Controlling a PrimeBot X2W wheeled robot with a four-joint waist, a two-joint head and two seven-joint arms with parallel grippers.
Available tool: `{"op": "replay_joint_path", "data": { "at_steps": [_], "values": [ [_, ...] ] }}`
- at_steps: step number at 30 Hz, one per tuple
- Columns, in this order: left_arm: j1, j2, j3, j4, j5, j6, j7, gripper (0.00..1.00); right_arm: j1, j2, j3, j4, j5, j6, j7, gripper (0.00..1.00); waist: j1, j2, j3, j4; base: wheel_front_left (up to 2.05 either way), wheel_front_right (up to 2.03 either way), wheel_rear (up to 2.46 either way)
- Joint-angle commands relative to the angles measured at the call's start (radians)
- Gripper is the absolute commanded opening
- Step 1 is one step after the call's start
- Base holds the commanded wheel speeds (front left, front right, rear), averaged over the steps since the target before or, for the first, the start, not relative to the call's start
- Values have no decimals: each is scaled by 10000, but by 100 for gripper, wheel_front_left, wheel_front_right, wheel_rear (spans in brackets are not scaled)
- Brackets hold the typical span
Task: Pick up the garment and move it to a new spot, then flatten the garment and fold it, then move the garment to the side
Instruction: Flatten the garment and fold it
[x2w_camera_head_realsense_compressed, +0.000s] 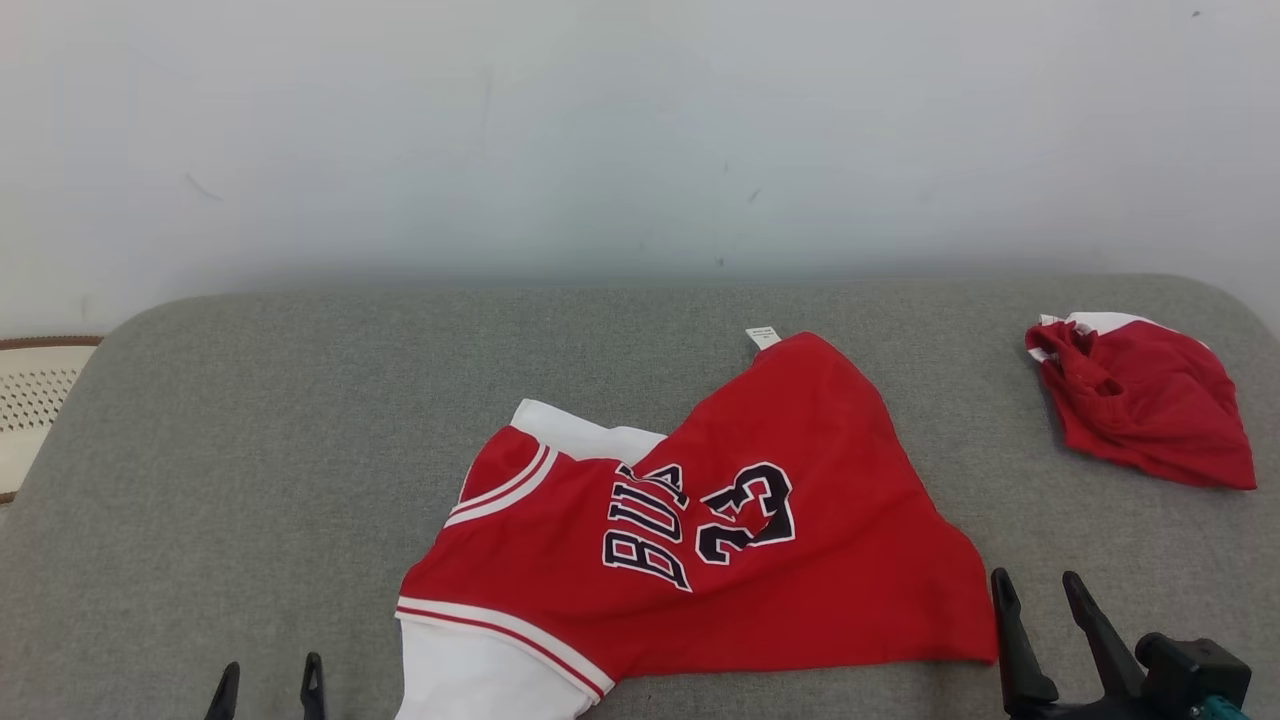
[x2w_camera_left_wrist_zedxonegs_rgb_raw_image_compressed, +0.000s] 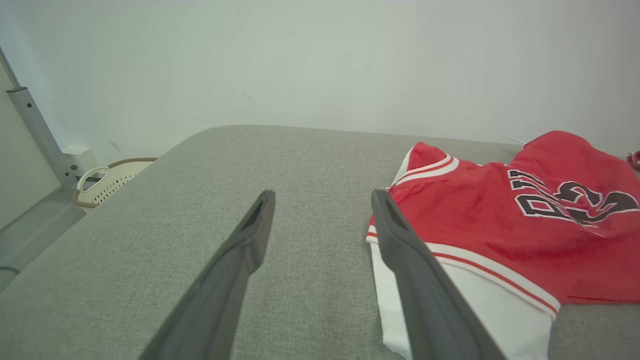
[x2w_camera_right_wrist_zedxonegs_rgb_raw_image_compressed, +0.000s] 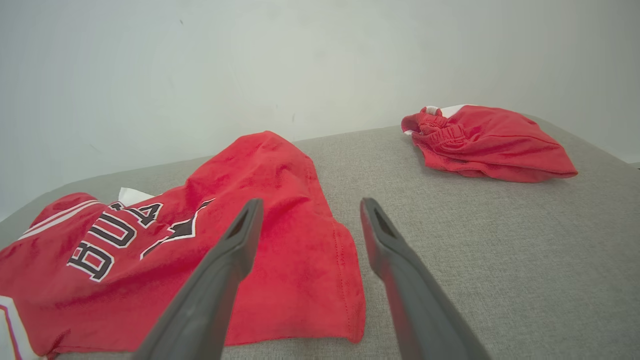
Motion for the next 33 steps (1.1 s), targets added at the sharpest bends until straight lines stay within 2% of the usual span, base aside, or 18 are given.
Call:
{"op": "replay_joint_path", "data": {
  "at_steps": [1,5,21,33],
  "values": [
    [105,11,23,83,-159,-48,0,100,57,-33,-15,42,-36,-3,27,100,0,0,5,-2,0,0,0],
    [110,-52,-66,449,-448,-273,113,100,49,-26,-120,282,-81,-3,208,100,0,0,37,-11,0,0,0],
    [-946,-373,-1139,3512,-982,-1315,-127,100,-1101,55,66,2907,-90,-3,288,100,0,0,379,-52,0,0,0],
    [-2031,-569,-1547,5471,-1341,-1648,-388,100,-2394,192,468,5307,92,-4,54,100,0,0,720,-110,0,0,0]
  ]
}}
